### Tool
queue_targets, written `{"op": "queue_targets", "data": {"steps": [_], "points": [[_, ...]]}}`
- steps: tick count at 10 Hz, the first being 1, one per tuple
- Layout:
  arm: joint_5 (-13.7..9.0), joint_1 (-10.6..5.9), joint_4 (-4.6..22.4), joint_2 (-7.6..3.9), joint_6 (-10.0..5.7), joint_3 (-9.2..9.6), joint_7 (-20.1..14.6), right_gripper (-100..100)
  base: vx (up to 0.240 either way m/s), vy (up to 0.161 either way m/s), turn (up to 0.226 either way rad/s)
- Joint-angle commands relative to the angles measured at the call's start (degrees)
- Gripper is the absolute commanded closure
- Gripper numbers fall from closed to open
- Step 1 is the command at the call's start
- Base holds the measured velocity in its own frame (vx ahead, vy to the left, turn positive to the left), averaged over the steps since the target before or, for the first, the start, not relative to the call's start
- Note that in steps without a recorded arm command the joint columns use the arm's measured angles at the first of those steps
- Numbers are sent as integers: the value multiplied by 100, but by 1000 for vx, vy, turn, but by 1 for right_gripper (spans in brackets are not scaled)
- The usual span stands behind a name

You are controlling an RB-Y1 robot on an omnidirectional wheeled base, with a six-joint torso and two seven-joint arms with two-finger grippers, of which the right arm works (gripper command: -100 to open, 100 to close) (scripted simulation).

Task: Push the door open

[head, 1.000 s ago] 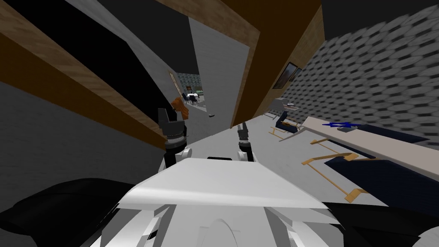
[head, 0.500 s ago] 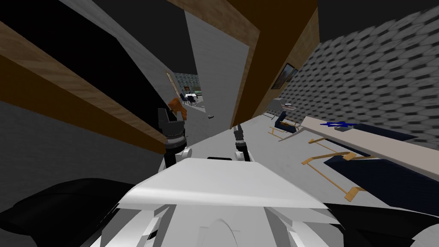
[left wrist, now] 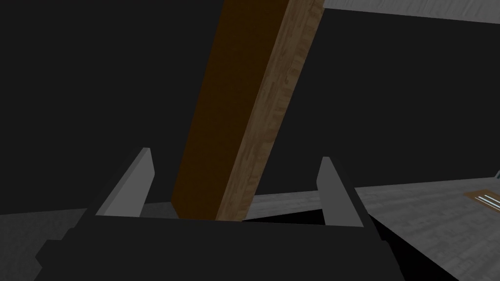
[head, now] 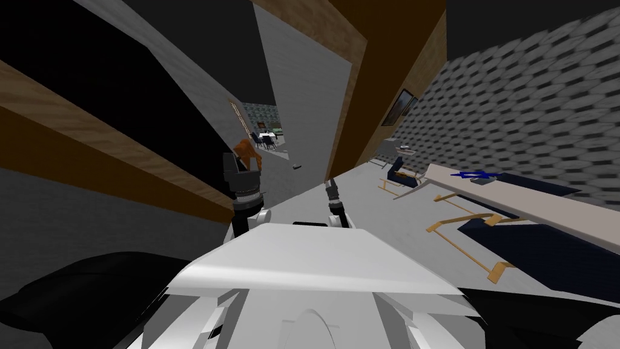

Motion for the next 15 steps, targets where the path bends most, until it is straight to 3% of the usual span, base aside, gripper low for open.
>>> {"op": "queue_targets", "data": {"steps": [1,3,6,14,15], "points": [[-18,-98,185,-38,4,88,-45,-100,94,48,-44],[-26,-185,425,-59,-30,224,-72,-100,91,54,-53],[-44,-401,1025,-104,-114,563,-140,-100,135,66,-77],[-73,-741,1967,-157,-247,1095,-247,-100,96,50,-52],[-80,-823,2193,-167,-279,1223,-273,-100,125,66,-81]]}}
